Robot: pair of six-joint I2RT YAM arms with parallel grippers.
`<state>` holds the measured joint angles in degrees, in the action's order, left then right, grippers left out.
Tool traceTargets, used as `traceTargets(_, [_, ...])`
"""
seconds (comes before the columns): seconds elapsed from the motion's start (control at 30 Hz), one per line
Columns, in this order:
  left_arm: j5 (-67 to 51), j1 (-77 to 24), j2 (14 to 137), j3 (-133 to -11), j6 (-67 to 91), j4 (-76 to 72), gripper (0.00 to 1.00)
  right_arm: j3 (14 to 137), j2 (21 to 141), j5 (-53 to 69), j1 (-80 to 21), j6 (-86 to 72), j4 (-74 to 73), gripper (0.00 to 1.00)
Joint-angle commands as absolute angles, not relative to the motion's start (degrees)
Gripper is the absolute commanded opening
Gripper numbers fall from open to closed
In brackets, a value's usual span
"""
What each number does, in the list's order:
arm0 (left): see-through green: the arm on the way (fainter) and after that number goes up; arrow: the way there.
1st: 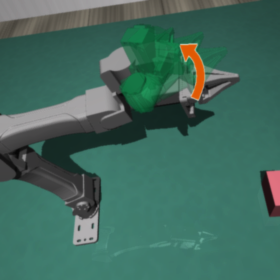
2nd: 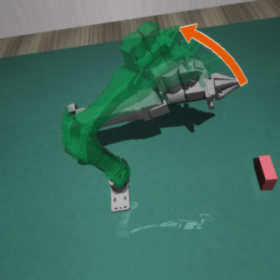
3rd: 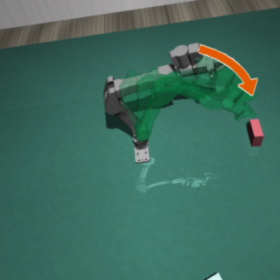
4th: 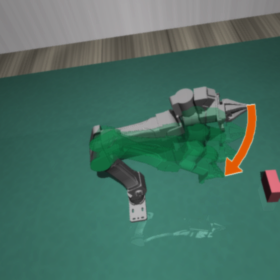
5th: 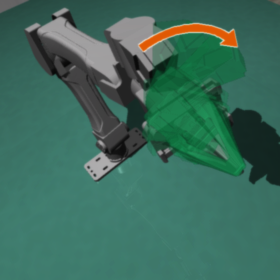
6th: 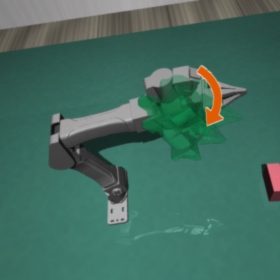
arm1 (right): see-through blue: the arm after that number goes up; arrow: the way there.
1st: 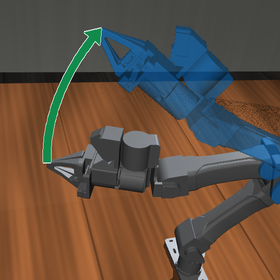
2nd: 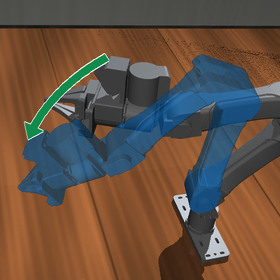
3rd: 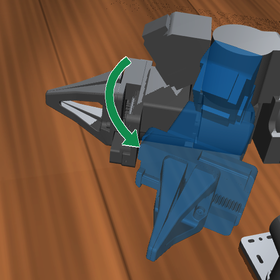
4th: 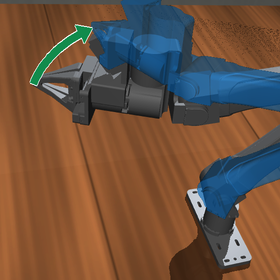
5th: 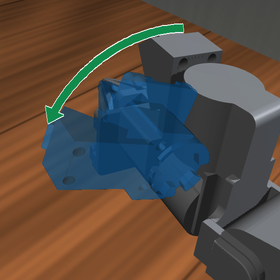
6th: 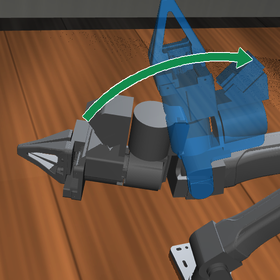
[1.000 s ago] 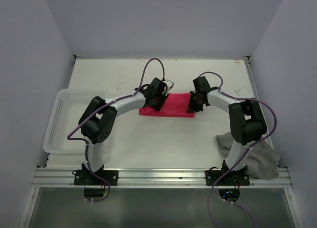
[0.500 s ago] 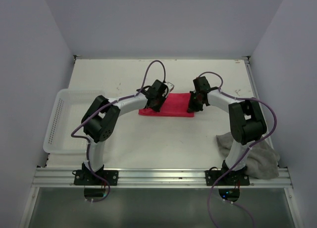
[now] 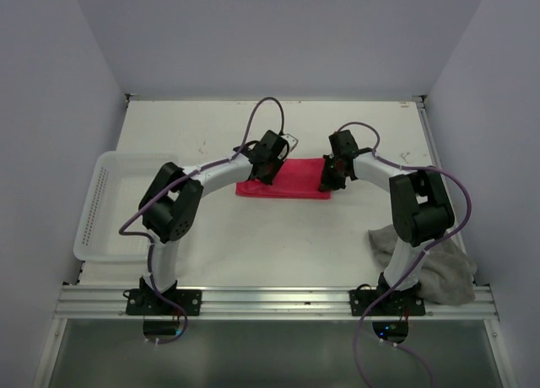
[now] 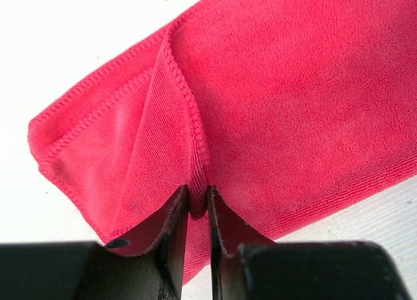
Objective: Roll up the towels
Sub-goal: Fold the towel
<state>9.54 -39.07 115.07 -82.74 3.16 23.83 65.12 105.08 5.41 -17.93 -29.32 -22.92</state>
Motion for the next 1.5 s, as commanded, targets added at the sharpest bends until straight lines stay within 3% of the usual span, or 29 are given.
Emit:
traceTargets(0.0, [11.7,-39.0,114.2,-86.5,0.9,25.4,0.21,63.8,107.3,4.1,-17.8,-28.4,-22.1,0.0])
traceTargets(0.33, [17.8,-37.9,116.0,-90.0,-1.3,26.6,0.2,64.2,107.1,5.1,-17.8,-28.0,-22.9,0.0])
traceTargets(0.77, [17.1,-33.9,118.4,-92.9,-1.3,25.9,0.22,65.3,107.5,6.9,-17.9,-27.8,-23.3,0.0])
traceTargets(0.93, [18.4,-32.8,119.3,-93.5,-0.5,25.5,0.42,65.7,107.9,8.0,-17.9,-27.9,-23.2,0.0])
traceTargets(1.07, [19.3,-32.0,119.6,-95.6,1.6,26.2,0.5,66.0,107.9,8.6,-17.9,-27.9,-23.3,0.0])
traceTargets(1.13, [20.7,-31.7,119.4,-96.7,1.8,26.9,0.59,66.2,107.8,8.8,-17.9,-28.0,-23.5,0.0])
traceTargets(1.3, [21.0,-31.3,117.6,-97.6,2.8,28.4,0.64,67.2,106.6,9.6,-17.9,-28.0,-24.3,0.0])
traceTargets(1.47, [11.6,-31.3,111.1,-90.5,7.3,25.2,0.6,68.5,103.2,10.9,-17.9,-28.5,-26.4,0.04])
